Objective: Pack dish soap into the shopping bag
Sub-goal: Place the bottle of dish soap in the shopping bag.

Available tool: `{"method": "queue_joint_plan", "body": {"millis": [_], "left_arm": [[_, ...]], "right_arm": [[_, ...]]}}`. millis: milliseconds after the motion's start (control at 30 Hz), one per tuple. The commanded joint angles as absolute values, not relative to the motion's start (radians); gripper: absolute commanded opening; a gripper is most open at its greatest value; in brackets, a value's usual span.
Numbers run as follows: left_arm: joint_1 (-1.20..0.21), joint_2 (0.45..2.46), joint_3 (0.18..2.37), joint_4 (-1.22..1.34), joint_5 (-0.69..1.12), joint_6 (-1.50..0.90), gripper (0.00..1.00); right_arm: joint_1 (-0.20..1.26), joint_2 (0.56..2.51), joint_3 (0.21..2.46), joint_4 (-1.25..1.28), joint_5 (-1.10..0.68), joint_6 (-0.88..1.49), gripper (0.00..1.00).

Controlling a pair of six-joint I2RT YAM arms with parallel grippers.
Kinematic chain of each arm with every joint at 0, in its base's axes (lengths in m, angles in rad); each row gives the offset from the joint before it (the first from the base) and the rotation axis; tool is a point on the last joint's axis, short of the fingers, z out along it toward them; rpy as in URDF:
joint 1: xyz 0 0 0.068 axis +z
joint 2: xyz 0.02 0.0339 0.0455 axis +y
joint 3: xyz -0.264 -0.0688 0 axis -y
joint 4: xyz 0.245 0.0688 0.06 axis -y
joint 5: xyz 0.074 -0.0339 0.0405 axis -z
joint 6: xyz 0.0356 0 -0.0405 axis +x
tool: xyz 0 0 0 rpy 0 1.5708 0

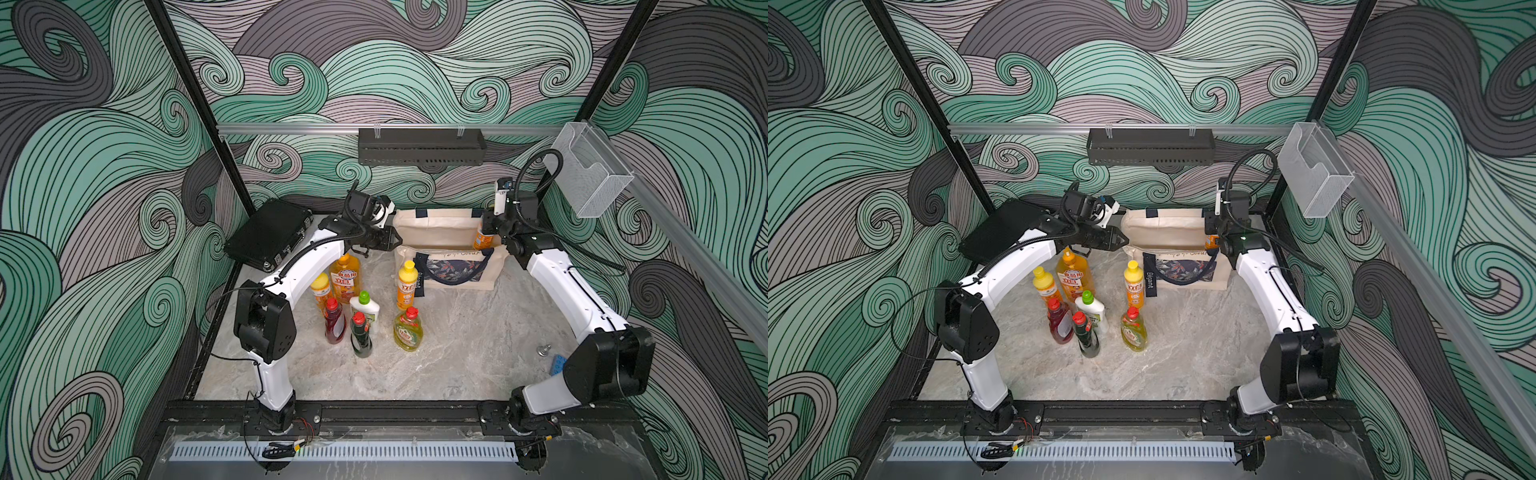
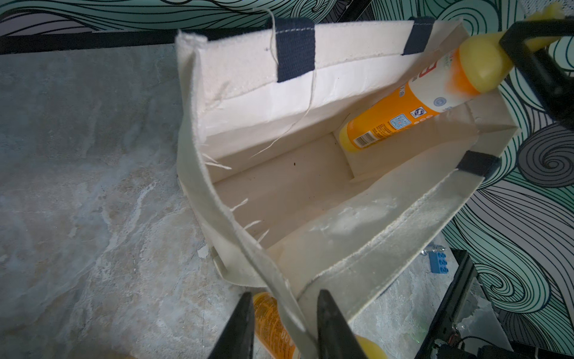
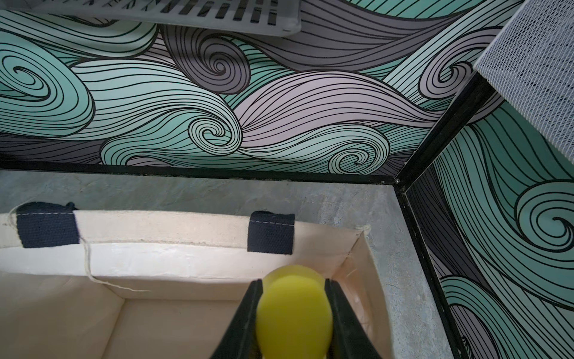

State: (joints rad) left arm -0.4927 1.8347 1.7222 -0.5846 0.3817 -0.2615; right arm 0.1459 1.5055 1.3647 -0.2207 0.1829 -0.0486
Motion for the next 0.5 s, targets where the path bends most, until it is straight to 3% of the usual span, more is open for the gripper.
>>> {"method": "queue_joint_plan", "body": {"millis": [0, 467], "left_arm": [[-0.500, 1.803, 1.755, -0.627, 0.399, -0.250, 0.31], [-0.508, 1.806, 1.755, -0.626, 0.408, -0.250, 0.28]], "right_arm": [[0.138, 1.447, 1.366, -0.068, 0.185, -0.038, 0.00], [0.094, 1.469, 1.313, -0.022, 0.159, -0.020, 0.00]]}}
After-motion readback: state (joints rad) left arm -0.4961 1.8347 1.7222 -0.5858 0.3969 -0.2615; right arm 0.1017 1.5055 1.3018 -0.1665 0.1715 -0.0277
